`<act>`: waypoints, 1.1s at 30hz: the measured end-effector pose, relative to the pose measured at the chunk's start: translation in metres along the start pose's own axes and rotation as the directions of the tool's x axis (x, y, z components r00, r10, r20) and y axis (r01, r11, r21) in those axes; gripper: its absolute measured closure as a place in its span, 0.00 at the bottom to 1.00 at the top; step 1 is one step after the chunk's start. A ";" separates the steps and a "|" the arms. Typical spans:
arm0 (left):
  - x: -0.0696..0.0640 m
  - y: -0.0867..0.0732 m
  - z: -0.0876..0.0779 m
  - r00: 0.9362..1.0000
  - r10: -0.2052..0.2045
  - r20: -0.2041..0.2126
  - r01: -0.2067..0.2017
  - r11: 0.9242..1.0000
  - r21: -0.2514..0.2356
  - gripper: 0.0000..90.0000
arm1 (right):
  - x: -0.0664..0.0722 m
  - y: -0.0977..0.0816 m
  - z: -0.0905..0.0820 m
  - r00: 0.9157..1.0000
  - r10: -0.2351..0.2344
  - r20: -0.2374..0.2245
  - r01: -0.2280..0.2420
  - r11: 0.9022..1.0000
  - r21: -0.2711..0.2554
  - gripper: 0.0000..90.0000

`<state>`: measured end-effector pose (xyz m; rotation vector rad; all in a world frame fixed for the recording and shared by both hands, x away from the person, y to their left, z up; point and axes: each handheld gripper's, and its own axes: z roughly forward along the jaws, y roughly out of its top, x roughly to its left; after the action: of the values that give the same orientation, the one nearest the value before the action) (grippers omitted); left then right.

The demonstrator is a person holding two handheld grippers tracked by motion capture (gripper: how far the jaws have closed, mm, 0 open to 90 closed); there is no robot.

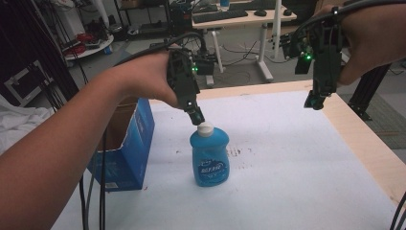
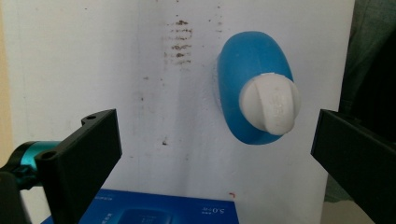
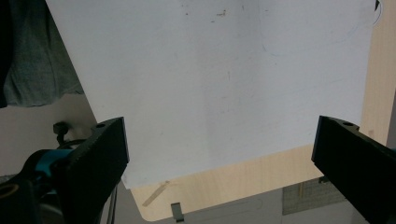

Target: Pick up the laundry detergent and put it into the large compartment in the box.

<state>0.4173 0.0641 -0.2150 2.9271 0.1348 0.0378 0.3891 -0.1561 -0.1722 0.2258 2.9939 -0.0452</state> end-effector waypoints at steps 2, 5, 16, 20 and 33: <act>-0.003 0.000 0.001 1.000 0.003 0.002 -0.003 1.000 0.000 0.02 | 0.000 0.000 0.000 1.000 0.001 0.001 -0.001 1.000 -0.001 0.03; -0.009 0.002 0.004 1.000 0.013 0.011 -0.013 1.000 -0.002 0.02 | 0.002 0.000 0.000 1.000 0.007 0.001 -0.007 1.000 0.005 0.03; -0.015 0.000 0.026 0.999 0.007 0.038 -0.007 1.000 -0.015 0.02 | 0.003 0.000 0.000 1.000 0.011 0.006 -0.011 1.000 0.005 0.03; -0.016 0.000 0.035 0.999 0.010 0.049 -0.009 1.000 -0.017 0.02 | 0.003 0.001 0.001 1.000 0.008 0.001 -0.008 1.000 0.007 0.03; -0.017 0.007 0.061 0.997 0.016 0.073 -0.018 0.999 0.033 0.02 | 0.002 0.004 0.006 1.000 0.004 -0.008 -0.004 1.000 0.009 0.03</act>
<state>0.4031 0.0430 -0.2739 2.9582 0.1002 -0.0691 0.3883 -0.1520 -0.1788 0.2328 3.0016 -0.0570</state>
